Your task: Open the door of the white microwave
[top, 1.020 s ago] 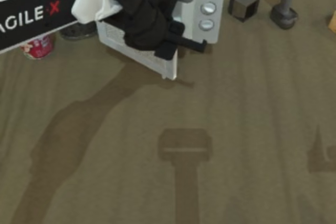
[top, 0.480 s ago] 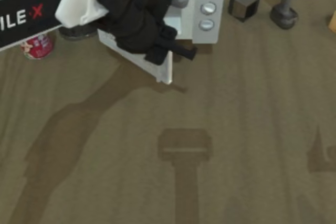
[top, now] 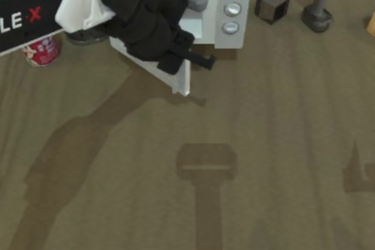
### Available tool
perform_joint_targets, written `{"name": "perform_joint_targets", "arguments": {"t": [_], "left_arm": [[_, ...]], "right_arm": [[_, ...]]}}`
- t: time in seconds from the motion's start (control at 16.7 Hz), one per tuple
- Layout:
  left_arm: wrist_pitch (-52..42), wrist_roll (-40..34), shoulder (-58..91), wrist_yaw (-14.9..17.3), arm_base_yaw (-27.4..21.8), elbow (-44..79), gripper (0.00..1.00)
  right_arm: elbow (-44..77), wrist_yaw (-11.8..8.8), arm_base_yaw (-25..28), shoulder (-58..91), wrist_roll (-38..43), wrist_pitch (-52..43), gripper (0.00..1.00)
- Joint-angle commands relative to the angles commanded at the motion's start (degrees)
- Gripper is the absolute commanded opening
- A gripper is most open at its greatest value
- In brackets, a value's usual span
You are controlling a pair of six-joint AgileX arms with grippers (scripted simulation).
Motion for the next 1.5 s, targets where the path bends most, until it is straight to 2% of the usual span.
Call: {"name": "perform_joint_targets", "arguments": {"t": [1.14,1.32,1.5], "left_arm": [[0.00,0.00,0.00,0.00,0.00,0.00,0.00],[0.00,0.64,-0.28,0.83,0.02,-0.60,0.00],[0.30,4.54,-2.08,2.80,1.44,-2.46,0.00]], "right_arm": [[0.00,0.00,0.00,0.00,0.00,0.00,1.00],[0.00,0.00,0.00,0.00,0.00,0.00,1.00],[0.00,0.00,0.00,0.00,0.00,0.00,1.00]]}}
